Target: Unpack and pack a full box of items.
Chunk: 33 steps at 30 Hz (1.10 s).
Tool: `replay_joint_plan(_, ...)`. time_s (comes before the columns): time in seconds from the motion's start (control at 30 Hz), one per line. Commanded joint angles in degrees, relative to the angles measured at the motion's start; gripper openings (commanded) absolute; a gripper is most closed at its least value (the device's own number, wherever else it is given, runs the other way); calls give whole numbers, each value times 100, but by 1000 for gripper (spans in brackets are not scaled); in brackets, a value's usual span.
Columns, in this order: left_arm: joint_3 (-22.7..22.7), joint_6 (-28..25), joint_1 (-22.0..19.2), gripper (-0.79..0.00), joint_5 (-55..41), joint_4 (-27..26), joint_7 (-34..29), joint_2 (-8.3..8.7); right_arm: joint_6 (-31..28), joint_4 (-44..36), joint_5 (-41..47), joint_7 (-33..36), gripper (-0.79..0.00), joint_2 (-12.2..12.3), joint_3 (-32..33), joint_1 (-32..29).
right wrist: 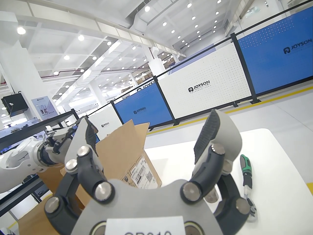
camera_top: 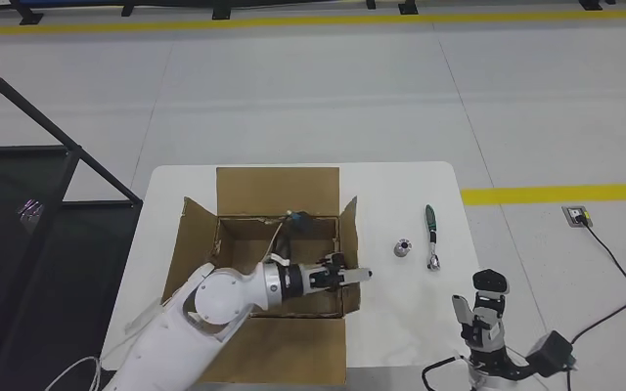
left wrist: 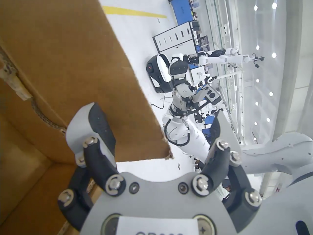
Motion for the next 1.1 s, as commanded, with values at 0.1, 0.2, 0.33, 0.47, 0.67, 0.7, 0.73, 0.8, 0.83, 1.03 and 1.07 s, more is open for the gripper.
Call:
replay_joint_plan(0.1, 598, 110, -488, 0, -75, 560, 54, -279, -72, -2, -15, -36, 0, 13, 15, -48)
replay_joint_plan(0.2, 857, 181, -719, 0, -54, 877, 86, -431, -219, -15, 5, -59, 0, 26, 24, -66)
replay_joint_plan(0.33, 1090, 364, -923, 0, -45, 1200, 116, -600, -398, -31, 49, -92, 0, 42, 49, -86)
replay_joint_plan(0.47, 1233, 459, -1082, 0, -36, 1463, 101, -738, -521, -12, 91, -69, 0, 57, 67, -70)
replay_joint_plan(0.67, 1178, 208, -1123, 0, -169, 1540, -11, -832, -558, -32, 114, -18, 0, 68, 50, -44)
replay_joint_plan(0.7, 1107, 127, -1108, 0, -193, 1483, -50, -820, -578, -34, 130, -10, 0, 69, 42, -40)
replay_joint_plan(0.73, 1016, 15, -1075, 0, -226, 1407, -107, -797, -616, -26, 156, 11, 0, 71, 30, -34)
replay_joint_plan(0.8, 752, -135, -979, 0, -278, 1229, -213, -720, -727, -7, 223, 91, 0, 79, 9, -3)
replay_joint_plan(0.83, 589, -198, -894, 0, -302, 1082, -258, -667, -771, 4, 258, 146, 0, 83, 5, 23)
replay_joint_plan(1.03, -955, -361, 73, 0, -537, -377, -685, -219, -1142, -106, 355, 549, 0, 110, -125, 183)
replay_joint_plan(1.07, -1272, -370, 308, 0, -502, -681, -753, -138, -1203, -155, 357, 622, 0, 114, -160, 203)
